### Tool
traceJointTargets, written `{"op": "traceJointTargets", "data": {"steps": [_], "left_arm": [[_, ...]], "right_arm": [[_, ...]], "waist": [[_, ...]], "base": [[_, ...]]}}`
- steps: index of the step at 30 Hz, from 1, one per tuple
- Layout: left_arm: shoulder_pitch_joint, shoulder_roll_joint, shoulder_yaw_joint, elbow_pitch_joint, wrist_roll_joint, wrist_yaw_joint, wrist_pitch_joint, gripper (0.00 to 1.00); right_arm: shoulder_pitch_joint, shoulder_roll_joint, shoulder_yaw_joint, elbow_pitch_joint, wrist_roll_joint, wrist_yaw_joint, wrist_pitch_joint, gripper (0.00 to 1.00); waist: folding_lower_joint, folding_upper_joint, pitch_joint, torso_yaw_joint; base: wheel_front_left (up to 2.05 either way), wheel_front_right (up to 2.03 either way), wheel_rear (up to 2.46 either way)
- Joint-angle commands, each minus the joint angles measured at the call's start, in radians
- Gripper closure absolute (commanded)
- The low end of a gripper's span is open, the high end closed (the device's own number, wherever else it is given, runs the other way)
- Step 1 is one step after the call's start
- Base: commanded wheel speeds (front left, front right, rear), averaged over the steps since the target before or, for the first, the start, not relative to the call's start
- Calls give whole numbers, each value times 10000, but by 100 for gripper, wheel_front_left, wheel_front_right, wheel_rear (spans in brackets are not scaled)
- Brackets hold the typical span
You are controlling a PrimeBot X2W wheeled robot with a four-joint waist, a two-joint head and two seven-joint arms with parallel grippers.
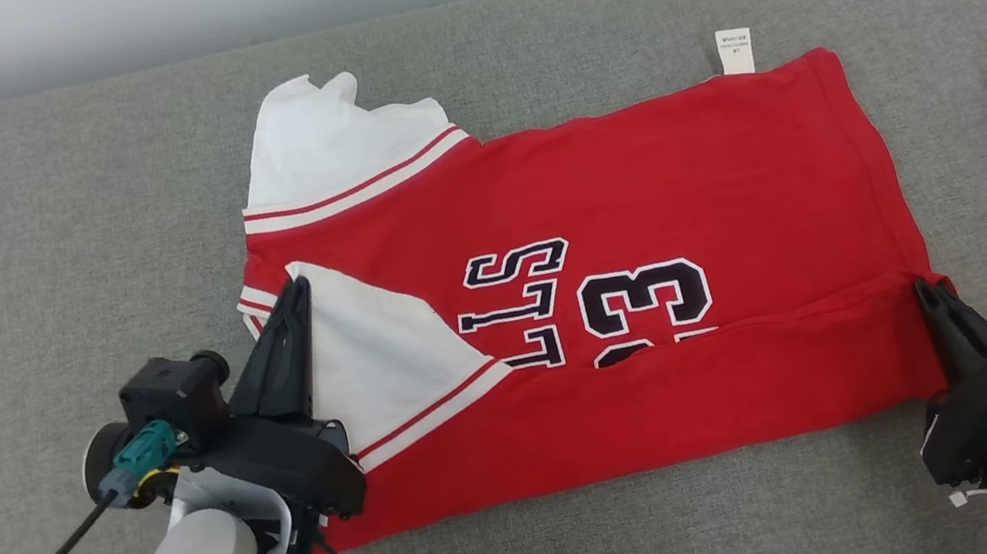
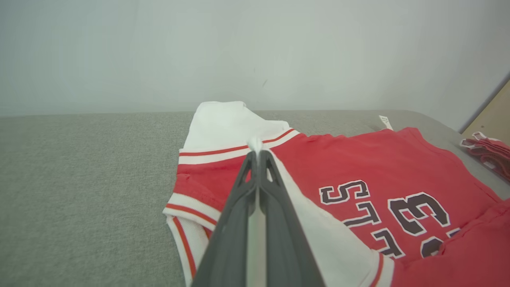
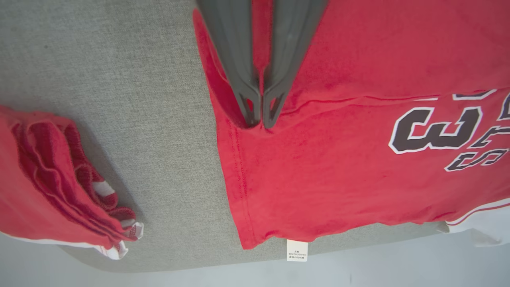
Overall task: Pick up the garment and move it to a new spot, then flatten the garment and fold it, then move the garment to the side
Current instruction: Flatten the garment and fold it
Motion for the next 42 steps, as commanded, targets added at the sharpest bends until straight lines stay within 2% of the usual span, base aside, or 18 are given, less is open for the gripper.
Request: {"op": "traceJointTargets", "data": {"steps": [1, 3, 4, 5, 6, 7, 8, 16, 24, 29, 35, 42], "left_arm": [[-160, -75, -40, 221, 125, 6, -75, 100], [-201, -148, -1, 422, 192, 68, -106, 100], [-197, -179, 29, 549, 216, 137, -129, 100], [-197, -179, 29, 549, 216, 137, -129, 100], [-198, -200, 24, 665, 282, 184, -124, 100], [-224, -205, 29, 745, 375, 263, -147, 62], [-228, -209, 28, 844, 436, 322, -158, 0], [503, -61, 274, 982, 1048, 691, -214, 0], [2209, 482, 559, 132, 1793, 1290, -204, 0], [3350, 609, 465, -420, 2234, 1732, -199, 0], [3973, 393, 307, -459, 2254, 2002, -182, 0], [3580, 119, 257, 67, 2103, 2164, 202, 0]], "right_arm": [[-91, 38, 31, 106, -91, -29, -62, 100], [-138, 60, 45, 209, -124, -29, -117, 100], [-150, 79, 49, 260, -132, -29, -130, 89], [-150, 79, 49, 260, -132, -29, -130, 89], [-159, 103, 33, 309, -140, -29, -154, 61], [-182, 135, -18, 345, -157, -29, -200, 0], [-196, 153, -33, 390, -182, -29, -220, 0], [179, 118, -261, 392, -161, -29, -309, 0], [929, 70, -467, -129, -157, -29, -323, 0], [1310, 214, -468, -374, -252, -29, -580, 0], [1489, 438, -557, -213, -391, -29, -632, 0], [1075, 561, -663, 472, -731, -29, -302, 0]], "waist": [[-1, -1, -47, -11], [-1, -1, -103, -22], [-1, -1, -140, -31], [-1, -1, -140, -31], [-1, -1, -185, -40], [-1, -1, -221, -51], [-1, -1, -265, -57], [-1, -1, -884, -48], [-1, -1, -1520, -97], [-1, -1, -1573, -112], [-1, -1, -1369, -54], [-1, -1, -1089, -4]], "base": [[0, 0, 0], [0, 0, 0], [0, 0, 0], [0, 0, 0], [0, 0, 0], [0, 0, 0], [0, 0, 0], [0, 0, 0], [0, 0, 0], [0, 0, 0], [0, 0, 0], [0, 0, 0]]}}
